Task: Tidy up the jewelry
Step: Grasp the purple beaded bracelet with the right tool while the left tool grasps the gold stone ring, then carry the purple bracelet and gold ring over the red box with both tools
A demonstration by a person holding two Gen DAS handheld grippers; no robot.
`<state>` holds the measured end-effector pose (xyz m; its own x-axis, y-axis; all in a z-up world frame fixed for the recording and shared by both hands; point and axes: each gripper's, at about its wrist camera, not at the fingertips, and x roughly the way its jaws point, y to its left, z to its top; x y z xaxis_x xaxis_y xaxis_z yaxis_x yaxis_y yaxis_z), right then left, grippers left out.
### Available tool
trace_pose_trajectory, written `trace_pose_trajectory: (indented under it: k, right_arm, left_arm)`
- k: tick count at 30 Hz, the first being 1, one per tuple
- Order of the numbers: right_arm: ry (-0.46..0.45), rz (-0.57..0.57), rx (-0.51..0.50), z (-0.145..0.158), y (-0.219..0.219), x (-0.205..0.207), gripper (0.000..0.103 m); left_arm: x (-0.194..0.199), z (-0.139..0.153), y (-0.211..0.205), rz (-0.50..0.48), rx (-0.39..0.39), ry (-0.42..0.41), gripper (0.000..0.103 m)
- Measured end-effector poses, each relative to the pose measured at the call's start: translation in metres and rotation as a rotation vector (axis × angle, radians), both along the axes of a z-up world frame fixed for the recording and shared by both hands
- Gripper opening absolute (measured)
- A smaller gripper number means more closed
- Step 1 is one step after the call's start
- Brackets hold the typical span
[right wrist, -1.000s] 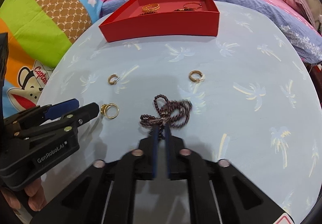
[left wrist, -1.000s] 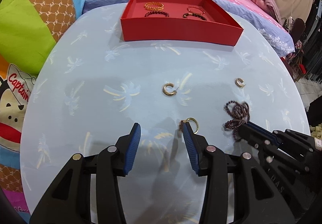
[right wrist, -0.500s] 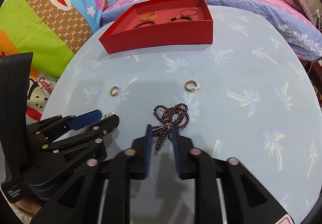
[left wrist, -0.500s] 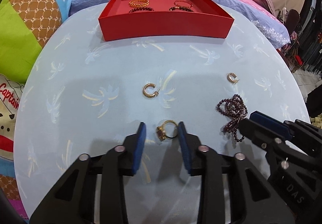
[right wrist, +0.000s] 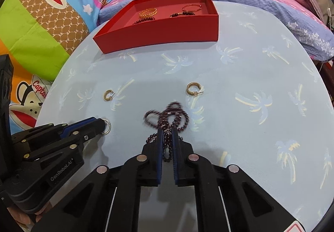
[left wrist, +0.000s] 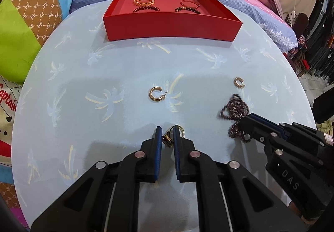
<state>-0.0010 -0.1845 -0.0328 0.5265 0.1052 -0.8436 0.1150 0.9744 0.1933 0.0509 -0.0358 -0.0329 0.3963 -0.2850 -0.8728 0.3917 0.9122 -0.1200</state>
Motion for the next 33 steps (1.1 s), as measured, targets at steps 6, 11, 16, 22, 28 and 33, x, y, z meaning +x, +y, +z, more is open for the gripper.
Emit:
trace_pose_trajectory:
  k: [6,11,16,22,28,33]
  right_arm:
    - [-0.016,-0.012,0.007,0.007,-0.006,0.001,0.004]
    - [-0.041,-0.014,0.014,0.017,-0.008,0.002,0.004]
    - [-0.074,-0.010,0.017,0.031,-0.009,0.007,0.004]
    - [-0.127,-0.006,0.016,0.052,-0.013,0.023,0.004]
    - [-0.193,-0.007,0.012,0.079,-0.024,0.054,0.004]
    - [-0.241,-0.014,0.007,0.097,-0.037,0.095,0.004]
  left_arm:
    - [0.001,0.007,0.000,-0.003,-0.012,-0.002,0.010]
    - [0.003,0.017,0.000,-0.004,-0.027,-0.014,0.010]
    - [0.010,0.028,-0.003,-0.006,-0.039,-0.026,0.010]
    - [0.029,0.043,-0.005,0.001,-0.051,-0.053,0.010]
    - [0.065,0.066,-0.011,0.009,-0.068,-0.103,0.010]
    - [0.108,0.084,-0.021,0.020,-0.070,-0.151,0.010]
